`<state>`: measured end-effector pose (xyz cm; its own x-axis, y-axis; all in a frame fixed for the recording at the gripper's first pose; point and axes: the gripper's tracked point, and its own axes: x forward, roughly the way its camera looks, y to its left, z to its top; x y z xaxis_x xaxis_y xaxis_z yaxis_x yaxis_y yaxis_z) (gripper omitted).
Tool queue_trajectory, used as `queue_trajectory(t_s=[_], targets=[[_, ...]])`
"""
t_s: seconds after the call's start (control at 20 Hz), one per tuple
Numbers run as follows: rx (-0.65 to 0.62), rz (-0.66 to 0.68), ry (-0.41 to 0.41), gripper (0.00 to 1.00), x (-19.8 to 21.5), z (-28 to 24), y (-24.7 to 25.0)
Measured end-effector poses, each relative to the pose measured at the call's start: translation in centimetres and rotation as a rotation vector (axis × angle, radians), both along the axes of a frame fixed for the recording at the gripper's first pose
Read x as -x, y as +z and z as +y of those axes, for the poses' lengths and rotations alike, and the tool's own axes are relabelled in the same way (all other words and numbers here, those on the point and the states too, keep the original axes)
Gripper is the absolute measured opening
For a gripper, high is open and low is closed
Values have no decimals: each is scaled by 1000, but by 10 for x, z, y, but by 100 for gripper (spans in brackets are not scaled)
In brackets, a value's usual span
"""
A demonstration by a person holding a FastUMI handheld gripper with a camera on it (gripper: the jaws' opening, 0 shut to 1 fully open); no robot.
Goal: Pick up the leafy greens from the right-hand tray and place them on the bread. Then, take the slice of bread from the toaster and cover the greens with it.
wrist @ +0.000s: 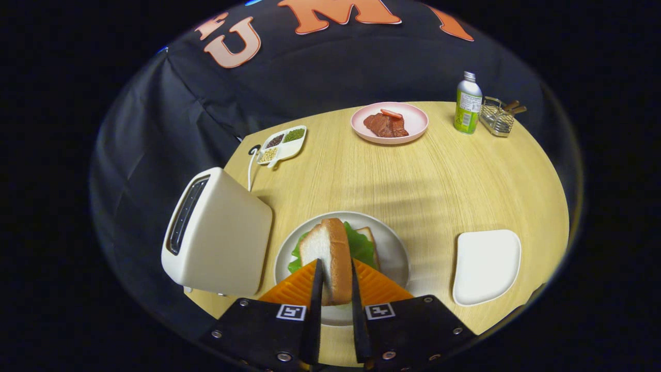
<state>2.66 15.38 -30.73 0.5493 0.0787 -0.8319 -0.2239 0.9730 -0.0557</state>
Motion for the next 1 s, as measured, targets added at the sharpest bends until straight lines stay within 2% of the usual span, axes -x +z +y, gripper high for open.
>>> queue_trajectory(t_s=[0.25, 0.5, 0.7, 1.0], targets=[[83, 29, -11, 50, -1, -22, -10], [171, 34, 4, 59, -1, -33, -18], [192, 12, 16, 66, -1, -31, -14], [203, -96, -20, 96, -9, -43, 32]])
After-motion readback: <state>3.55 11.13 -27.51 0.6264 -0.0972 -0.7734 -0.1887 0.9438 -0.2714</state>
